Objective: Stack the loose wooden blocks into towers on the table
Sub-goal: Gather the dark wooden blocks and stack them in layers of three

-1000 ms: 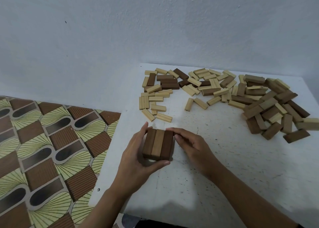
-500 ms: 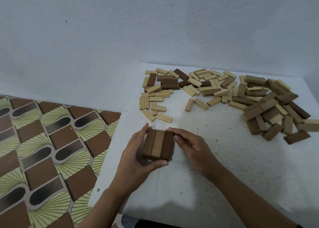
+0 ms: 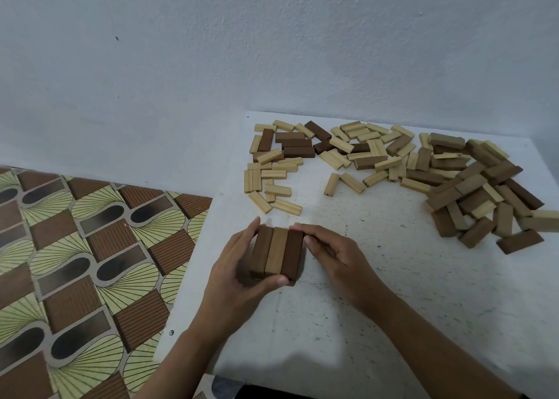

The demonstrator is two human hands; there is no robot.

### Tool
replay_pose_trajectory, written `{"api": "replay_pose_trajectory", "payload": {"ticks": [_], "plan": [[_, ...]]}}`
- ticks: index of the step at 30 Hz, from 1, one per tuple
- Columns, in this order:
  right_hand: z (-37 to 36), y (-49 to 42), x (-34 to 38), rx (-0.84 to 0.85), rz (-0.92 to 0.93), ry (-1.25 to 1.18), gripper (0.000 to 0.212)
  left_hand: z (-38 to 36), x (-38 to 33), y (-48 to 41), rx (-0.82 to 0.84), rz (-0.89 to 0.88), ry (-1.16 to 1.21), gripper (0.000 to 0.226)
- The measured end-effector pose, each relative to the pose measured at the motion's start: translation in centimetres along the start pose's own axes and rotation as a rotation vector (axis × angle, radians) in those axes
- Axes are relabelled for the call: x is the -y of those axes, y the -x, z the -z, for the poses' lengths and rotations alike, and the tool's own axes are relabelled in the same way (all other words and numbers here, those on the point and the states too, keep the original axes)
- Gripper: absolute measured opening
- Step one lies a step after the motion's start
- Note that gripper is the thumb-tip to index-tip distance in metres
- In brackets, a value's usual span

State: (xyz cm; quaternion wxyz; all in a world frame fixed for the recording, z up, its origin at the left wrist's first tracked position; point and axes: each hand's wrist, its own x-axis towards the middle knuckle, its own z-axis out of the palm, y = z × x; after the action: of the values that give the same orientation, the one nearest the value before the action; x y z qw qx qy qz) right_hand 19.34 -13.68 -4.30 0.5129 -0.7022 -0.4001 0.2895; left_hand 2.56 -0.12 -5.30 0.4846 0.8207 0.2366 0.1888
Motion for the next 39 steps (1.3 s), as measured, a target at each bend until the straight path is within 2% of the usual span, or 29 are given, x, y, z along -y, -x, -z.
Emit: {"api": "replay_pose_trajectory", "payload": {"ticks": [7, 13, 18, 22, 26, 28, 31, 34, 37, 39], "plan": [[0.3, -0.1, 0.1, -0.006, 0.004, 0.002, 0.034, 0.4, -0.2, -0.3, 0.018, 0.005, 0.071, 0.091], [1.7, -2.3, 0.8, -0.101, 0.009, 0.017, 0.025, 2.1, -1.3, -2.9, -0.046, -0.044, 0.136, 0.039], [3.6, -5.9, 0.8, -0.224, 0.096, 0.243, 0.025, 3.3, -2.8, -7.7, -0.104, -0.030, 0.105, 0.024], [4.6, -10.5, 0.6, -0.246, 0.164, 0.521, 0.032, 3.2, -1.7, -13.3, -0.076, -0.037, -0.156, 0.031], [4.7, -14.6, -0.3, -0.087, 0.190, 0.754, 0.042, 2.3, -0.7, -17.7, 0.027, -0.023, -0.559, 0.045], [4.7, -15.7, -1.1, -0.010, 0.163, 0.864, 0.048, 1.9, -0.4, -18.6, 0.092, -0.005, -0.682, 0.044], [4.5, -16.4, -2.3, 0.034, 0.133, 0.973, 0.050, 1.3, 0.0, -18.7, 0.116, -0.046, -0.714, 0.039], [4.5, -16.4, -2.9, -0.039, 0.177, 0.965, 0.046, 1.3, 0.2, -18.7, 0.036, -0.066, -0.593, 0.035], [4.5, -16.4, -3.0, -0.124, 0.245, 0.964, 0.037, 1.6, 0.4, -19.1, 0.058, -0.055, -0.527, 0.050], [4.5, -16.5, -2.6, -0.169, 0.266, 0.992, 0.030, 1.9, 0.2, -19.6, 0.075, -0.044, -0.567, 0.059]]}}
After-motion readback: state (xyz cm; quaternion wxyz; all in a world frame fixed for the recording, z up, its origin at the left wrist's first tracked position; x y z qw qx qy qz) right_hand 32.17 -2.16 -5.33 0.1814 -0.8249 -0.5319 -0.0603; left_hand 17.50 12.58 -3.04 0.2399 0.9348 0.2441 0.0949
